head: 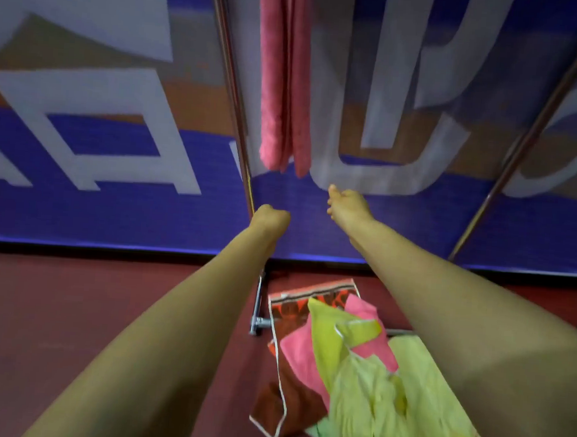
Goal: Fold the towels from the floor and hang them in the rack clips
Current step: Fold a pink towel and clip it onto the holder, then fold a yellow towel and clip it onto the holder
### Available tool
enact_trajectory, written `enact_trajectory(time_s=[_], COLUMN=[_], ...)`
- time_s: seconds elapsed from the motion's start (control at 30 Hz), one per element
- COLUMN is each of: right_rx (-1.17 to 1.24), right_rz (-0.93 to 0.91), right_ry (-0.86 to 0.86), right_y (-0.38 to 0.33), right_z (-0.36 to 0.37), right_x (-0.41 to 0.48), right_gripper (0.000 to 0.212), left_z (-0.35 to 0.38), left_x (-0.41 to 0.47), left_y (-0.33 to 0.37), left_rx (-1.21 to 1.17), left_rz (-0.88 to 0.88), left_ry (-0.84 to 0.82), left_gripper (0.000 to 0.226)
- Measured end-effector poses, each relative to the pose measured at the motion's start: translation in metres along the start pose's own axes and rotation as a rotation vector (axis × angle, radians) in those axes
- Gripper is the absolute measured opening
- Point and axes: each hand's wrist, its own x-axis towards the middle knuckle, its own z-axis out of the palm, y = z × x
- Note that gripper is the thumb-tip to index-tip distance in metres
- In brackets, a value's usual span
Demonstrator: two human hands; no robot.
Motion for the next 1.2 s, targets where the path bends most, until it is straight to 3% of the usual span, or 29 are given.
enact_trajectory(time_s=[0.17, 0.5, 0.63, 0.83, 1.0, 1.2], right_rx=[-0.144, -0.431, -0.450, -0.460, -0.597, -0.596], right_rz=[0.093, 0.280, 0.359, 0.397, 0.334, 0.227], right_ry=[-0.112, -0.168, -0.168, -0.151, -0.189, -0.215], right_y=[0.104, 0.281, 0.345, 0.405, 0.435, 0.441], right_z=[0.033, 0.057, 0.072, 0.099, 0.127, 0.145], right_x=[-0.014, 0.014, 0.037, 0.070, 0.094, 0.094], right_gripper=[0.052, 0.040, 0.033, 0.037, 0.051, 0.037], left_z=[0.053, 0.159, 0.197, 0.235, 0.247, 0.242], left_x=[-0.003, 0.042, 0.070, 0.100, 0.118, 0.124], left_y=[-0.074, -0.211, -0.261, -0.309, -0.344, -0.359], left_rx=[0.068, 0.202, 0.230, 0.186, 0.187, 0.082], left_rz=[-0.074, -0.104, -0.123, -0.196, -0.214, -0.241], left_ry=[-0.105, -0.199, -0.205, -0.204, -0.202, -0.183], left_gripper=[0.015, 0.028, 0.019, 0.024, 0.021, 0.022])
